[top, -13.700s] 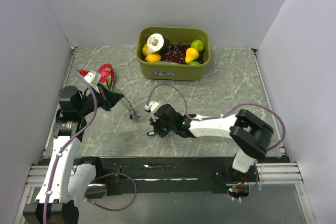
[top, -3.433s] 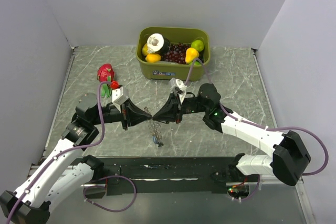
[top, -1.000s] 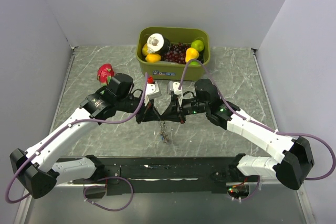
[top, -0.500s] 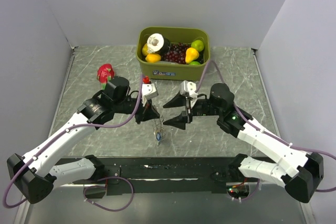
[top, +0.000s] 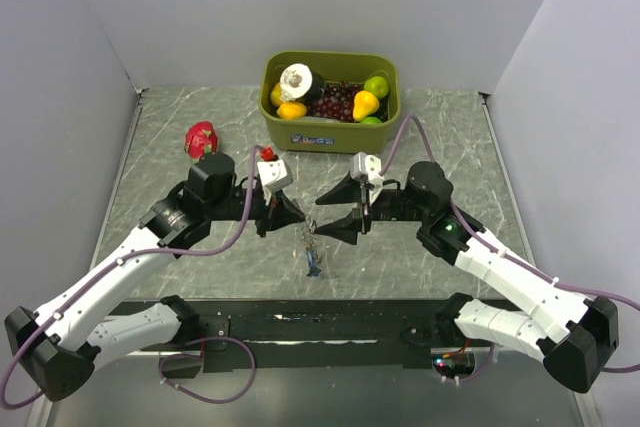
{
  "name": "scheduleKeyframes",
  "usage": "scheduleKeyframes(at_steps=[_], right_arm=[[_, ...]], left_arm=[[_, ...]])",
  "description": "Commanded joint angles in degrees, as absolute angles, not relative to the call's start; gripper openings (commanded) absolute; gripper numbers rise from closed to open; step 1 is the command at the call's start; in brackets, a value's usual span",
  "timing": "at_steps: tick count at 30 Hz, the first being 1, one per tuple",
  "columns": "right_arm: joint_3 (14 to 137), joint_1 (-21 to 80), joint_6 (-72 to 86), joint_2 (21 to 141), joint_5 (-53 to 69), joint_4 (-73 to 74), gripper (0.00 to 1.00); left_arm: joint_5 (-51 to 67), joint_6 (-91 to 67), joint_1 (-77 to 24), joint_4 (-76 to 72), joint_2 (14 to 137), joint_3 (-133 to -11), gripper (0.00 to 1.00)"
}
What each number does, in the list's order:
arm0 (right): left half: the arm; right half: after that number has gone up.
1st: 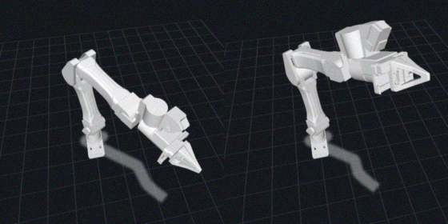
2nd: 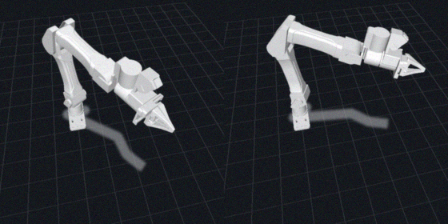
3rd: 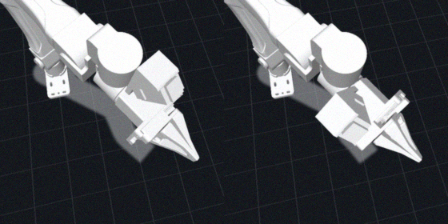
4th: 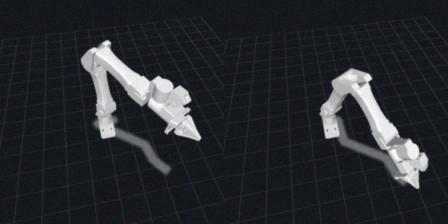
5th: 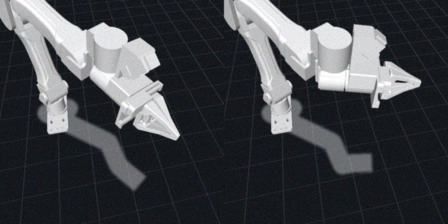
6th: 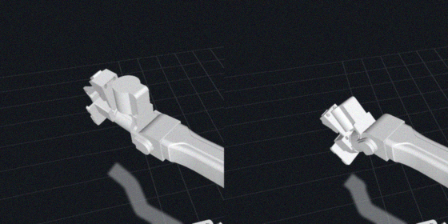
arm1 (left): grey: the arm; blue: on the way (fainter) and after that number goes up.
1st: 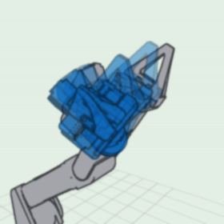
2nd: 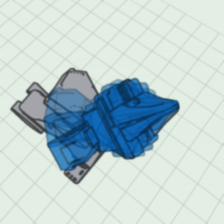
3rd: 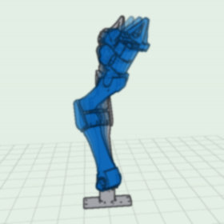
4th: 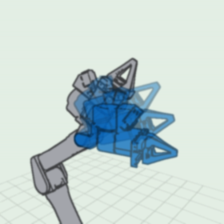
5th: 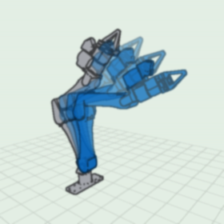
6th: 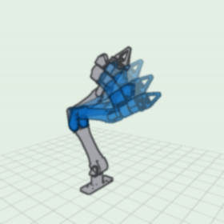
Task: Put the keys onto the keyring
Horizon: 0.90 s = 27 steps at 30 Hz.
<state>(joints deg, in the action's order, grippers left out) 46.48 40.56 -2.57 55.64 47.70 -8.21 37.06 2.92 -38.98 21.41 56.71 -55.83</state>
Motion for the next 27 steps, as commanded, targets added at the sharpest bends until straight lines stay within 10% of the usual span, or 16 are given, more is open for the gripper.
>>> scheduleKeyframes(at_steps=[1, 11, 18, 27], right_arm=[[46.8, 40.2, -2.0, 56.2, 49.6, -11.0, 0.64], [46.8, 40.3, -0.8, 59.1, 50.2, -12.8, 0.54], [46.5, 40.3, -1.3, 60.2, 49.6, -12.1, 0.25], [43.9, 40.3, -1.9, 60.1, 48.3, -13.4, 0.32]], left_arm=[[38.6, 0.4, -38.9, 9.9, 52.3, -53.0, 0.01], [40.3, -5.9, -38.9, 1.1, 48.7, -49.3, 0.01], [39.8, -6.2, -38.9, 0.7, 49.5, -50.0, 0.01], [37.2, -7.5, -38.9, -2.9, 48.2, -49.0, 0.01]])
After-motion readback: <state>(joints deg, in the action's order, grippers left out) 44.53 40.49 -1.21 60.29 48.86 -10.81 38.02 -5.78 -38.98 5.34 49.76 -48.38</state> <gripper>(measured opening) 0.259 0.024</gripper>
